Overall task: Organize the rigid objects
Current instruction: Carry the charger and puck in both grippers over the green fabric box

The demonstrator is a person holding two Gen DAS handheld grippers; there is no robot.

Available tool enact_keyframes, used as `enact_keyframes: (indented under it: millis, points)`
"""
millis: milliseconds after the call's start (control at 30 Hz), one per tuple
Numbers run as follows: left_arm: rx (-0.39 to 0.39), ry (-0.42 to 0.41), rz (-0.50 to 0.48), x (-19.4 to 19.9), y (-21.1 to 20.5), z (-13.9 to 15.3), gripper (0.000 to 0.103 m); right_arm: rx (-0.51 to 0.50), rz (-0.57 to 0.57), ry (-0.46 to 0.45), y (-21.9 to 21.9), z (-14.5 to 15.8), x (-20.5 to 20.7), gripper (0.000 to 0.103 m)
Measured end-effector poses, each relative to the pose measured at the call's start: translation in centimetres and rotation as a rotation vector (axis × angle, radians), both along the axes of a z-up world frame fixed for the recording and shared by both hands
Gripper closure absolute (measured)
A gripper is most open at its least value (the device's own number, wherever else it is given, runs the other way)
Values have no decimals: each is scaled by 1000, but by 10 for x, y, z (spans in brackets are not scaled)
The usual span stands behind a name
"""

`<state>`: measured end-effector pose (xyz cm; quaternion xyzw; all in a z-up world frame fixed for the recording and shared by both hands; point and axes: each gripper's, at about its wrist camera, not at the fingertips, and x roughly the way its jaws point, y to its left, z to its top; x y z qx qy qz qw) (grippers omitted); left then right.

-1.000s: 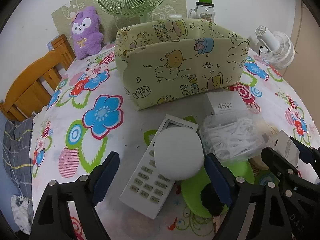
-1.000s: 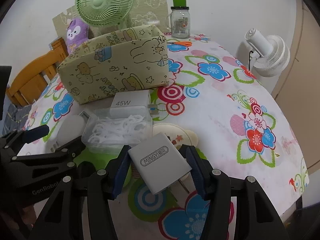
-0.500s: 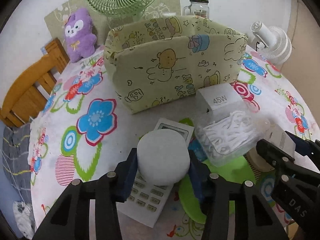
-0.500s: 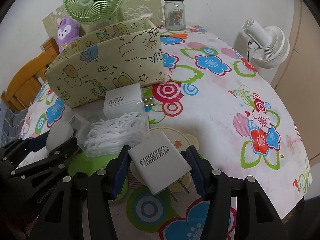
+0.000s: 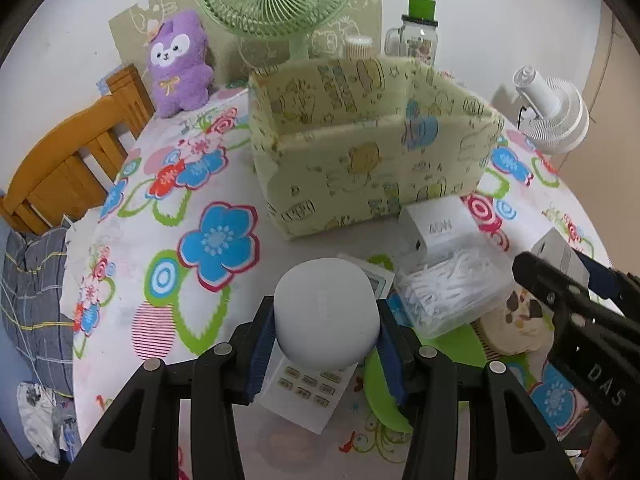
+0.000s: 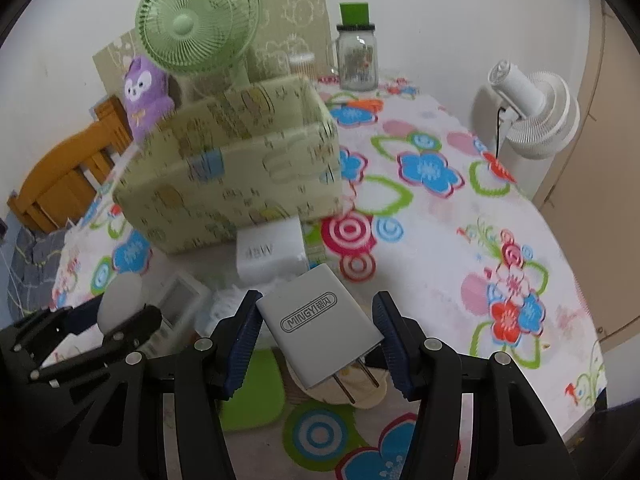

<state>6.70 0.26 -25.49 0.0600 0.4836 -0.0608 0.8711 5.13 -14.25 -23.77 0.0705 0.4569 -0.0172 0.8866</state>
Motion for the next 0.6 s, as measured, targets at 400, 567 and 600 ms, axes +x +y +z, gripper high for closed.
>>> enact_keyframes:
  millis: [400, 567, 600]
  points:
    - [-36, -61, 29, 3, 17, 50, 54, -1, 18, -57, 23, 49, 12, 44]
    - [-32, -70, 28, 3, 15, 63, 54, -14, 33, -61, 25, 62, 16, 44]
    - [-29, -71, 30, 4, 14, 66, 54, -12, 36, -61, 24, 64, 18, 44]
